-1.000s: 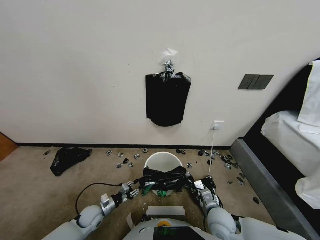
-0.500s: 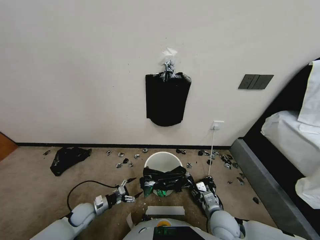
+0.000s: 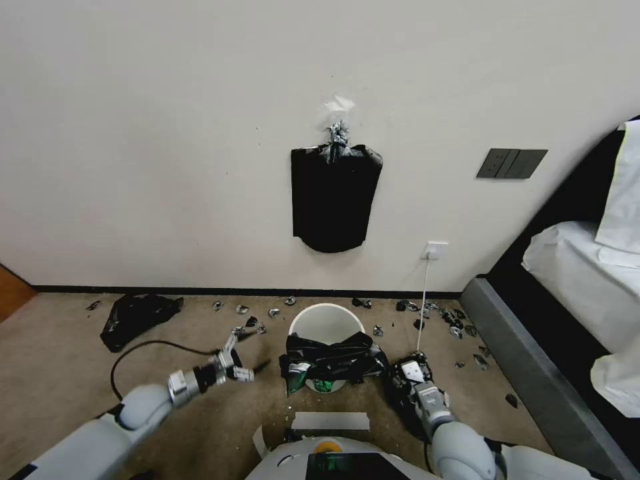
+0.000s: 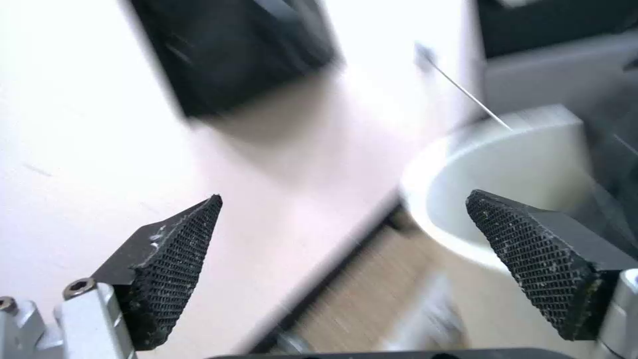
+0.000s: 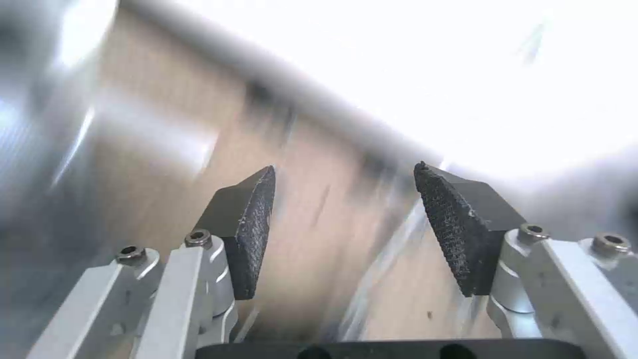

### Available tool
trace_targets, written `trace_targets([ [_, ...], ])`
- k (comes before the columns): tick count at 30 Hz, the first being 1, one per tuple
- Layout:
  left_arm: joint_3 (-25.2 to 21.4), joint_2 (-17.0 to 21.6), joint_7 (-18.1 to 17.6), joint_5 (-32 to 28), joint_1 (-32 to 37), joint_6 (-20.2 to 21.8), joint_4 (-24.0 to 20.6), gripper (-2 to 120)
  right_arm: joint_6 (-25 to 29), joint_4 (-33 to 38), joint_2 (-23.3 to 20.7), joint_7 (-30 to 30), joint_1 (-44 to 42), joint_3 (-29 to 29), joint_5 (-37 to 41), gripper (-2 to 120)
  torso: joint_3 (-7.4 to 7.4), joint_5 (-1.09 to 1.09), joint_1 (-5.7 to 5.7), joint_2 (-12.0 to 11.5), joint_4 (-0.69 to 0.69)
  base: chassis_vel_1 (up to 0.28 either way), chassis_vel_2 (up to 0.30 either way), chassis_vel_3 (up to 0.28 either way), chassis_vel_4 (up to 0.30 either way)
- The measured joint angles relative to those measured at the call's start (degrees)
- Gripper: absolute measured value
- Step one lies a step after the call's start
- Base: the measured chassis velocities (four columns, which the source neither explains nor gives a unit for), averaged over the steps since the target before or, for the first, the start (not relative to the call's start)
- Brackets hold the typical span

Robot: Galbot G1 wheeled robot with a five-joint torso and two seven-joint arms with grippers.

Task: Place a trash bag onto the trash bin.

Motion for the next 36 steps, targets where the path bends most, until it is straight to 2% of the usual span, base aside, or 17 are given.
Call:
trace_targets([
  [1,0.00,0.00,0.00,0.00,0.00,0.00,0.00,97,0.00,0.00,0.00,0.00,0.00,0.00,0.00,58,0.00,0.00,0.00,0.00,0.00,0.000,0.000,0.000,0.000],
  [4,-1.21,-2.08,-0.69,-1.26,0.05,1.39,-1.54,98,8.00,-3.85,-0.68,-12.29,4.64,1.87,-4.99,58,0.00,0.00,0.00,0.00,0.08,0.000,0.000,0.000,0.000],
  [5,-1.09,-2.47,-1.04,-1.59,-0.10,1.91,-2.04,99,9.44,-4.62,-0.87,-16.51,5.92,2.18,-4.71,58,0.00,-0.02,0.00,0.00,0.00,0.000,0.000,0.000,0.000],
  [6,-1.09,-2.47,-1.04,-1.59,-0.10,1.91,-2.04,99,9.44,-4.62,-0.87,-16.51,5.92,2.18,-4.71,58,0.00,-0.02,0.00,0.00,0.00,0.000,0.000,0.000,0.000],
  [8,-1.51,-3.55,-1.45,-1.89,0.48,2.66,-3.36,99,12.06,-6.79,-1.18,-27.50,10.79,1.32,-2.33,58,0.00,-0.01,0.00,0.00,-0.03,0.000,0.000,0.000,0.000],
  [9,-1.51,-3.55,-1.45,-1.89,0.48,2.66,-3.36,99,12.06,-6.79,-1.18,-27.50,10.79,1.32,-2.33,58,0.00,-0.01,0.00,0.00,-0.03,0.000,0.000,0.000,0.000],
  [13,-3.22,-5.52,-1.77,-1.92,2.02,4.06,-5.45,99,13.67,-13.05,0.32,-46.82,24.56,-6.85,-0.20,58,0.00,0.00,0.00,-0.01,0.03,0.000,0.000,0.000,0.000],
  [14,-3.22,-5.52,-1.77,-1.92,2.02,4.06,-5.45,99,13.67,-13.05,0.32,-46.82,24.56,-6.85,-0.20,58,0.00,0.00,0.00,-0.01,0.03,0.000,0.000,0.000,0.000],
  [17,-4.88,-6.85,-1.92,-1.92,3.64,4.95,-6.88,99,10.24,-17.91,2.96,-56.06,36.66,-14.83,2.80,58,0.00,-0.02,0.00,0.00,0.00,0.000,0.000,0.000,0.000],
  [22,-6.64,-7.76,-1.93,-1.86,5.38,5.49,-7.86,99,5.54,-21.81,6.45,-63.25,47.17,-20.93,5.51,57,0.00,0.01,0.00,0.00,0.03,0.000,0.000,0.000,0.000],
  [24,-7.84,-8.65,-1.93,-1.74,6.28,5.69,-8.21,99,-0.05,-24.24,9.62,-66.37,54.78,-26.35,8.34,58,0.01,-0.04,0.00,0.00,0.02,0.000,0.000,0.000,0.000],
  [26,-8.26,-9.04,-1.92,-1.71,6.55,5.76,-8.39,99,-1.14,-25.46,10.90,-68.32,56.84,-27.84,8.67,57,0.01,-0.02,0.00,0.00,0.03,0.000,0.000,0.000,0.000],
  [29,-9.36,-10.32,-1.88,-1.51,7.50,6.00,-9.14,99,-5.31,-30.41,16.31,-76.01,63.15,-31.99,6.15,58,0.00,-0.02,0.00,0.00,0.01,0.000,0.000,0.000,0.000],
  [31,-9.63,-10.64,-1.86,-1.32,7.78,6.02,-9.35,99,-5.80,-31.58,17.55,-77.03,64.36,-32.95,5.44,58,0.00,-0.01,0.00,0.00,0.02,0.000,0.000,0.000,0.000],
  [33,-10.58,-11.68,-1.77,-0.46,8.87,6.02,-10.08,99,-7.42,-36.10,21.85,-79.71,67.82,-35.98,2.96,57,0.01,-0.02,0.00,-0.01,0.03,0.000,0.000,0.000,0.000],
  [34,-10.58,-11.68,-1.77,-0.46,8.87,6.02,-10.08,99,-7.42,-36.10,21.85,-79.71,67.82,-35.98,2.96,57,0.01,-0.02,0.00,-0.01,0.03,0.000,0.000,0.000,0.000],
  [36,-11.28,-12.44,-1.68,-0.10,9.96,6.02,-10.74,99,-7.58,-40.61,25.15,-82.47,70.04,-37.64,0.41,57,0.00,-0.02,0.00,0.00,0.03,0.000,0.000,0.000,0.000],
])
